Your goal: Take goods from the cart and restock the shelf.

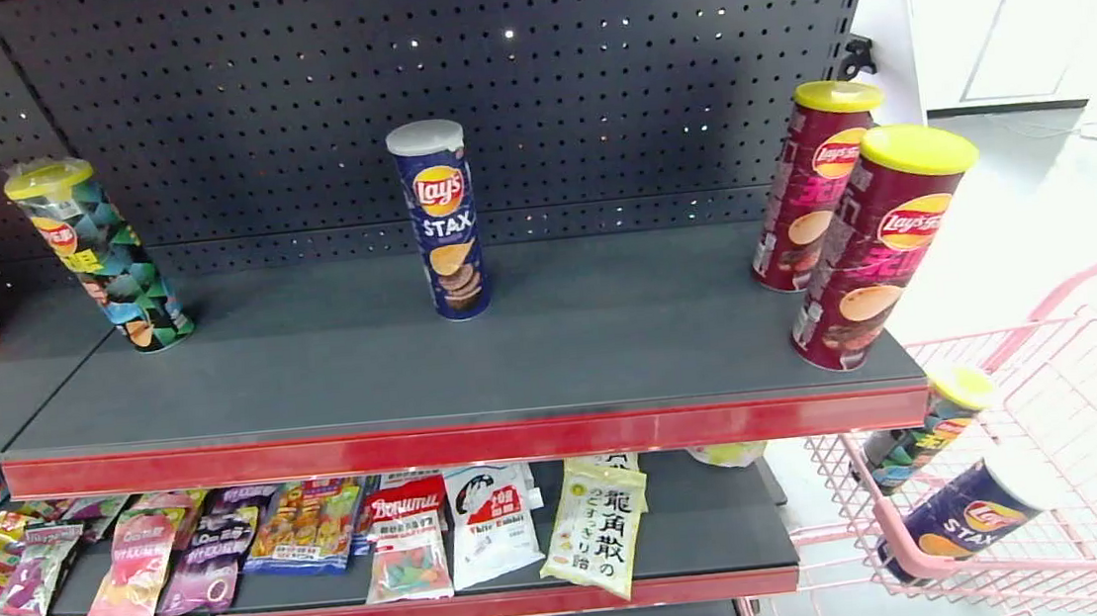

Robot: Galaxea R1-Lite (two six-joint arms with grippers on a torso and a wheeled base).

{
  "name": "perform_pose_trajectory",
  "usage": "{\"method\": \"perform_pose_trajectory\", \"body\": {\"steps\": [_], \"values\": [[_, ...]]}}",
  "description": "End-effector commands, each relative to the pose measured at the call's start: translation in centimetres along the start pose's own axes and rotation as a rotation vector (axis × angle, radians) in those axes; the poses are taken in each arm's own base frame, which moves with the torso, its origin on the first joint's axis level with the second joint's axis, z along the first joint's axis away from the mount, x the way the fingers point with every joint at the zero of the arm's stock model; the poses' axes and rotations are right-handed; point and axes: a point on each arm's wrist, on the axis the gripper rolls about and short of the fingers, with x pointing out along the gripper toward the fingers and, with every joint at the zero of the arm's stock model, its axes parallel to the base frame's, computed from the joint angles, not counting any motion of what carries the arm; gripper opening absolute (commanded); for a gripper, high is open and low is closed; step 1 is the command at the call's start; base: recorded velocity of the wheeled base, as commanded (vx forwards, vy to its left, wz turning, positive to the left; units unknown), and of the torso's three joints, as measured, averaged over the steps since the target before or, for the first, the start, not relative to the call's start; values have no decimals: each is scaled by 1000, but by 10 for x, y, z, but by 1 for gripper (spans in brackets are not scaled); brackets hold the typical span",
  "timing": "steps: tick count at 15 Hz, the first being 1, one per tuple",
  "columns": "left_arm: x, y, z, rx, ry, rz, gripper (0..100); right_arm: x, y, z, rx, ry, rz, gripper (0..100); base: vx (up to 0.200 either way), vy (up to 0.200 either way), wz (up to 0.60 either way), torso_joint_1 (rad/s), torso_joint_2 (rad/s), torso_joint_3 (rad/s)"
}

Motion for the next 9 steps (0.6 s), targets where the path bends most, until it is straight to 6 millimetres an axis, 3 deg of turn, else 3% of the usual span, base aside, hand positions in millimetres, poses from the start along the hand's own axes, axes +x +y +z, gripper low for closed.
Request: {"method": "perform_pose_trajectory", "body": {"steps": [1,9], "values": [[0,0,0,-1,1,-1,100,0,0,0,0,0,-1,100,0,0,0,0,0,0],[0,0,0,-1,1,-1,100,0,0,0,0,0,-1,100,0,0,-600,5,3,-1]]}}
